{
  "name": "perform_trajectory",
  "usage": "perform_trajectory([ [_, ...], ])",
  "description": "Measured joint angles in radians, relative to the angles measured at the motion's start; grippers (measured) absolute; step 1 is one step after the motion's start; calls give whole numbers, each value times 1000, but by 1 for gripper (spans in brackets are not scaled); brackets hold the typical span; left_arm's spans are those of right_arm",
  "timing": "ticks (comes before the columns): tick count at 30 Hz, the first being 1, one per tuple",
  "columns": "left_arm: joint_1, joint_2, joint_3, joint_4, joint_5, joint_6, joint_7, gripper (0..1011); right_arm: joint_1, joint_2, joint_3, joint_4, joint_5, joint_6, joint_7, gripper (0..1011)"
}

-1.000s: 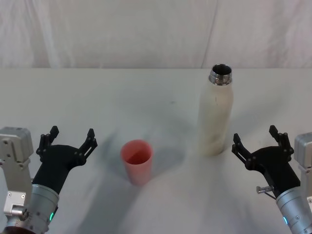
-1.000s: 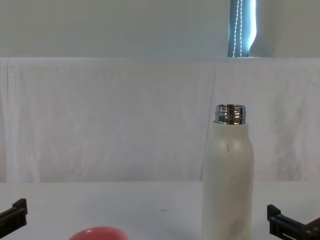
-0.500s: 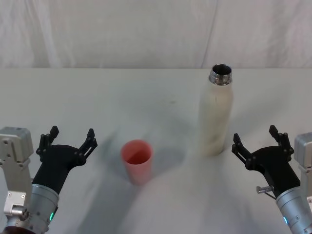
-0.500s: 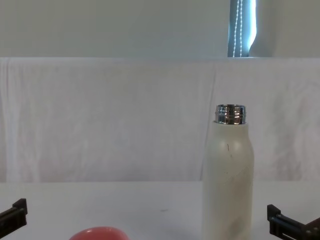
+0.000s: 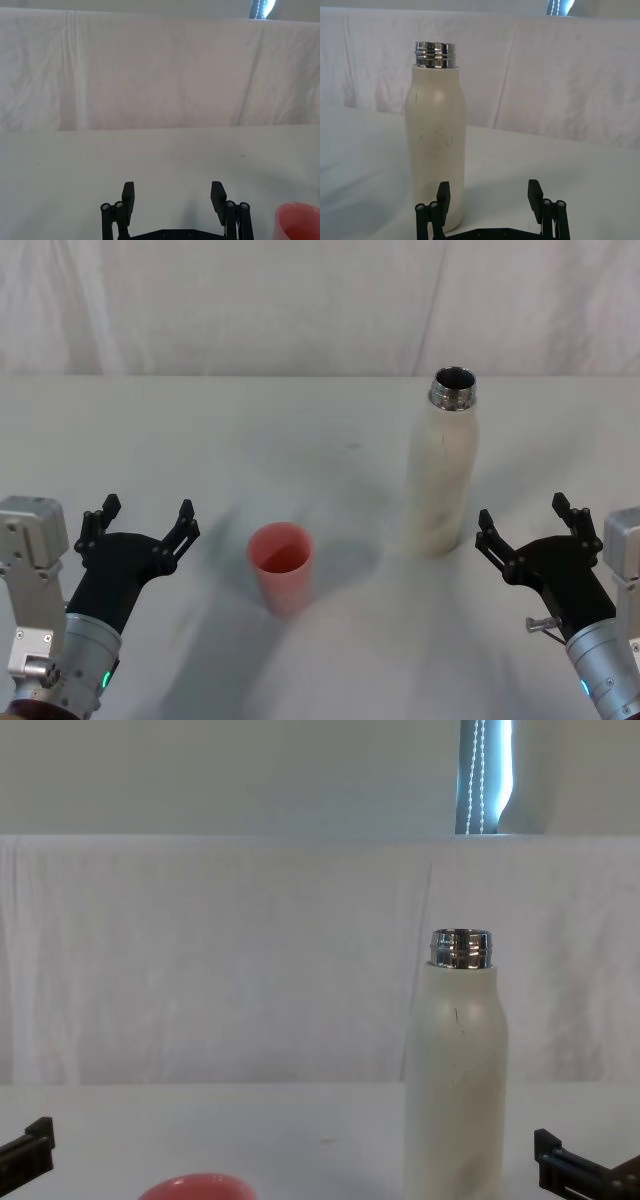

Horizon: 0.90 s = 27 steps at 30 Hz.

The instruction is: Grasp the thermos with one hand and pour water into the cup lid.

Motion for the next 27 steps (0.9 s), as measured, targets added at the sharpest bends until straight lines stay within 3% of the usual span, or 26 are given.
perform_trajectory([
  [27, 0, 0, 0, 0, 0, 0, 0, 1001, 0, 0, 0, 0, 0, 0, 0, 1001],
])
